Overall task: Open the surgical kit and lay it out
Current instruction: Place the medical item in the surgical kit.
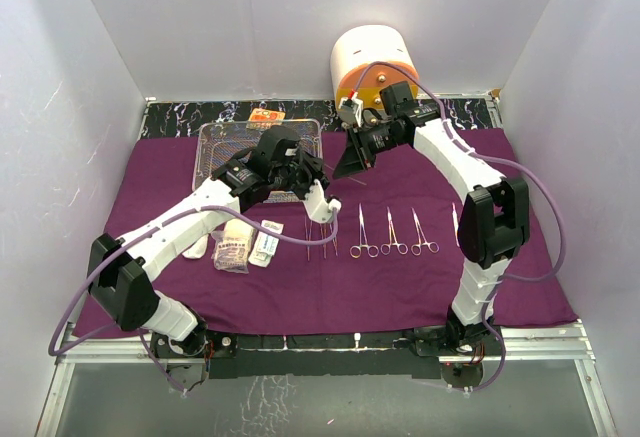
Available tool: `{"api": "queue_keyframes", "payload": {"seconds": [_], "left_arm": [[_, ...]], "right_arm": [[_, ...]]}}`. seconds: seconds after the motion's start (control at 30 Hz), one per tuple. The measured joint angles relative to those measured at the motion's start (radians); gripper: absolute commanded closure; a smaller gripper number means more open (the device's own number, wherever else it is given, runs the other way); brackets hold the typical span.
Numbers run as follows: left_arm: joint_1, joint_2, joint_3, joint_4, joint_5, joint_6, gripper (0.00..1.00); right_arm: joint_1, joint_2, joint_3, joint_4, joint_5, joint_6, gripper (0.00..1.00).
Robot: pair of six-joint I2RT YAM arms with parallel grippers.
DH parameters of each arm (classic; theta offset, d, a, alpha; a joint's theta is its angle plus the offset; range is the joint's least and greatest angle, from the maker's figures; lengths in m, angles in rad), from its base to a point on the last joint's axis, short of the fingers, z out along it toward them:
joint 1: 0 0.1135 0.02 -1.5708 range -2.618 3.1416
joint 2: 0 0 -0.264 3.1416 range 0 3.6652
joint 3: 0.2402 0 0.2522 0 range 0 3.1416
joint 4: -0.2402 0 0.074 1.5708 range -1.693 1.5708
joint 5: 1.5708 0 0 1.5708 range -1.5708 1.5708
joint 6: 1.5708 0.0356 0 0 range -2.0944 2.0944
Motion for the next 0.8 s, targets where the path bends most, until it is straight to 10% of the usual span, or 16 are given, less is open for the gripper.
{"api": "queue_keyframes", "payload": {"seconds": [0.13, 0.57, 0.8], "left_arm": [[0.000, 0.000, -0.007, 0.002, -0.001, 0.000, 1.00], [0.000, -0.019, -0.024, 0.036, -0.020, -0.100, 0.40], [0.000, 0.026, 0.084, -0.019, -0.151, -0.369, 0.34]], "right_arm": [[0.003, 0.001, 0.000, -0.005, 0.001, -0.003, 0.97], [-0.101, -0.011, -0.076, 0.002, 0.116, -0.040, 1.00], [-0.267, -0.143, -0.296, 0.044, 0.336, -0.050, 1.00]]}}
